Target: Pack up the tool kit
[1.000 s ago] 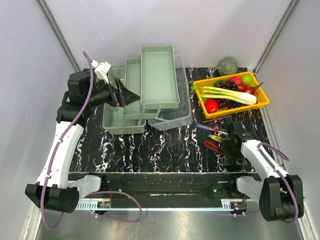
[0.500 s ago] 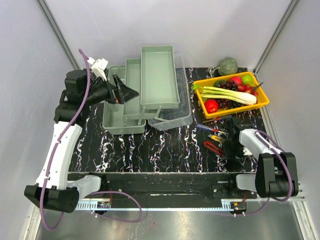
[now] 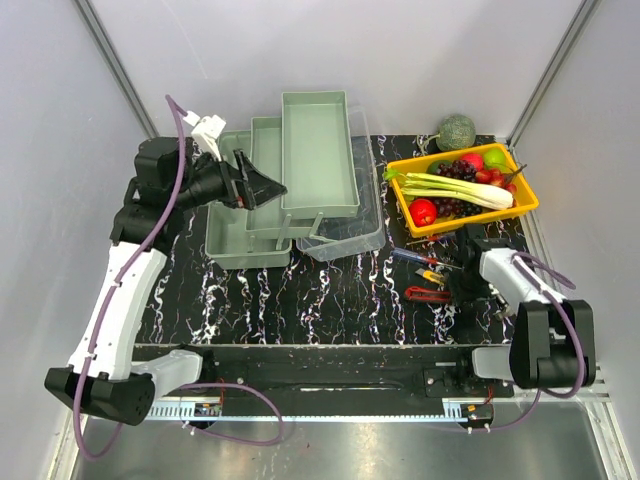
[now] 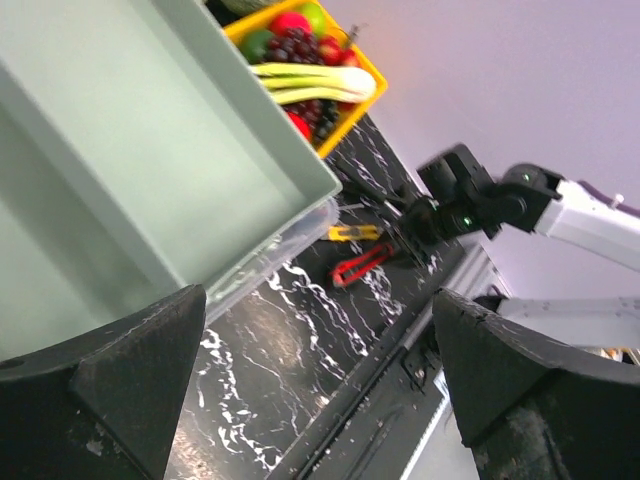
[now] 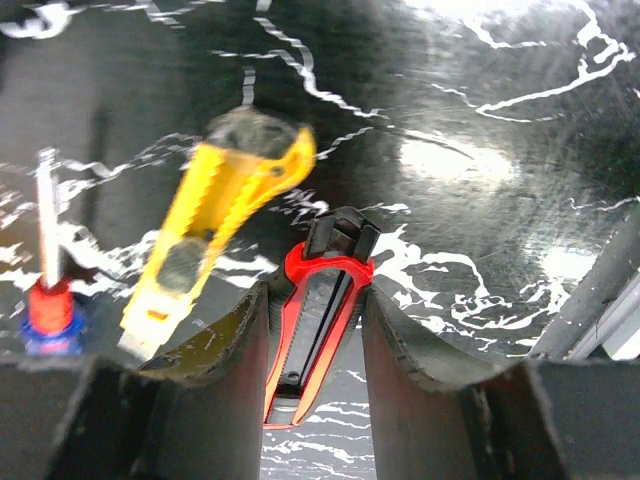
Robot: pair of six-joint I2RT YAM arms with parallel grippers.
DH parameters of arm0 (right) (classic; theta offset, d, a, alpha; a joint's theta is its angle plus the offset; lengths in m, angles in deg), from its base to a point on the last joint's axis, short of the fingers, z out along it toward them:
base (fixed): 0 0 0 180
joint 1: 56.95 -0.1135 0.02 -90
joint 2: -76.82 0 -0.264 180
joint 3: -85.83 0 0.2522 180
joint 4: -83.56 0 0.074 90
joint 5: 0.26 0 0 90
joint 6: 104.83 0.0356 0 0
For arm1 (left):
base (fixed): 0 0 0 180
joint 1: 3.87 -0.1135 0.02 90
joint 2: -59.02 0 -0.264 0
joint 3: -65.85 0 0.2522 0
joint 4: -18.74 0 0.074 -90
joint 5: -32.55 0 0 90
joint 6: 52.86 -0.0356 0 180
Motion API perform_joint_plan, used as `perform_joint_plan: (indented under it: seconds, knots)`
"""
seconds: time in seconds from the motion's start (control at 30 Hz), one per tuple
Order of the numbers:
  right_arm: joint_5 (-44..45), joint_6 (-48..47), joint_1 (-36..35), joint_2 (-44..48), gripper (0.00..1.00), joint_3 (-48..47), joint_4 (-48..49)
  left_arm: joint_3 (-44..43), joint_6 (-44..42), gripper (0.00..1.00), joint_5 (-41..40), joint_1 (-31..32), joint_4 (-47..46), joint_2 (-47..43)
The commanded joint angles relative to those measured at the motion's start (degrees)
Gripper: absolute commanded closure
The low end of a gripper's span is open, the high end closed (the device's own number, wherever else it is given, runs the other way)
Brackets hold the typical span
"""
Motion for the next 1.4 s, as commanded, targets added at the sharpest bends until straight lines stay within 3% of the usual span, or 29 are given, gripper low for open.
perform_joint_plan:
  seconds: [0.0, 0.2, 0.43, 0.6, 0.8, 1.13, 1.27, 1.37]
  knots:
    - [4.22, -6.76, 0.11, 7.6, 1.0, -3.56, -1.53, -1.86, -1.31, 0.01, 1.79, 5.74, -3.86, -0.72]
    - [5.45, -13.0, 0.11, 22.81, 1.0, -5.49, -1.45, -0.36, -1.66, 0.01, -1.19, 16.63, -9.93, -0.2]
    - [-1.83, -30.31, 0.11, 31.79, 1.0, -13.22, 9.08, -4.31, -0.87, 0.01, -3.66, 27.63, -13.36, 8.4]
    - [-15.79, -38.67, 0.02, 28.99, 1.0, -19.99, 16.47, -12.47, -2.88, 0.01, -8.31, 34.83, -12.14, 16.23]
    - [-31.89, -40.52, -0.15, 26.0, 1.0, -23.78, 22.8, -25.92, -12.02, 0.01, -22.9, 41.35, 2.09, 27.39]
    - [-43.06, -40.35, -0.42, 24.06, 1.0, -25.98, 27.56, -29.1, -14.32, 0.01, -23.52, 44.43, 3.16, 33.2]
    - [-44.39, -40.44, -0.42, 23.71, 1.0, -26.5, 27.3, -30.42, -14.23, 0.13, -23.79, 44.52, 4.3, 35.05]
    - [-45.53, -40.44, -0.5, 22.92, 1.0, -26.77, 26.86, -30.33, -14.14, 0.34, -23.96, 44.52, 4.3, 35.14]
